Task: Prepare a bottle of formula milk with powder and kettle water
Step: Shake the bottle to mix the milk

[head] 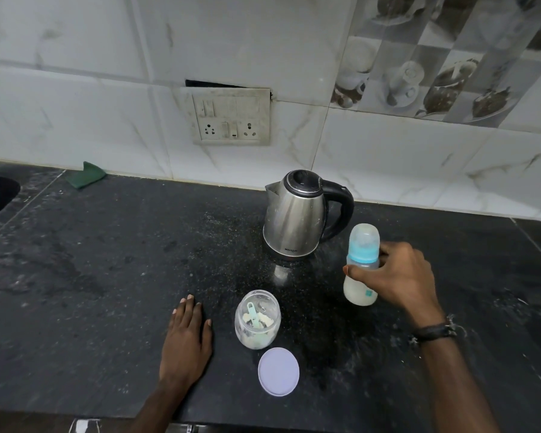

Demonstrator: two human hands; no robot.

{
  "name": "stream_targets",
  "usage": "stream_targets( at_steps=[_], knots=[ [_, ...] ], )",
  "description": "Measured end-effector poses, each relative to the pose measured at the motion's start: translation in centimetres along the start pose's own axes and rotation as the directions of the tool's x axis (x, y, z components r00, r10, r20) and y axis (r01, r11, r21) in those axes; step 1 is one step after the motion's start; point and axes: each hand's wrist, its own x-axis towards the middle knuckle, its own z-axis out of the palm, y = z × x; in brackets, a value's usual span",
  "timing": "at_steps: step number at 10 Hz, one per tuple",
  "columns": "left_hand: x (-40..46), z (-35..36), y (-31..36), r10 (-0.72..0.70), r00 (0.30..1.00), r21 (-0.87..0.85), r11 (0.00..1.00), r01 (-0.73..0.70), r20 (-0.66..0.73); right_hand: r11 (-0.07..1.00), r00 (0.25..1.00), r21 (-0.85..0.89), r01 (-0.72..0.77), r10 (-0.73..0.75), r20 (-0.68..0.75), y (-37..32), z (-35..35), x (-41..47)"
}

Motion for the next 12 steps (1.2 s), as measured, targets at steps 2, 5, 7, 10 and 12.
stream_targets(
  at_steps=[2,5,7,10,12],
  knots=[
    [0.03,-0.08,0.04,0.003,1.0,-0.003,1.0,-0.003,-0.001,0.999,1.0,-0.045,-0.009,0.007,-0.028,0.13,-0.08,-0.06],
    [-0.05,-0.03,-0.05,0.001,1.0,-0.008,1.0,-0.001,0.01,0.993,0.997,0.109,-0.04,0.032,0.07,-0.14,0.17,-0.27],
    [-0.05,-0.2,0.08,-0.003,1.0,-0.006,1.0,0.004,0.007,0.997,0.996,0.083,0.002,-0.009,0.085,-0.43,0.36,-0.59],
    [0.04,-0.14,0.0,0.002,1.0,0.003,1.0,-0.002,0.012,0.977,0.996,0.209,0.041,-0.056,0.068,-0.07,0.18,-0.94],
    [-0.04,-0.12,0.01,0.003,1.0,-0.009,1.0,-0.003,0.005,0.996,0.998,0.094,0.002,-0.008,0.07,-0.1,-0.08,-1.03]
  ],
)
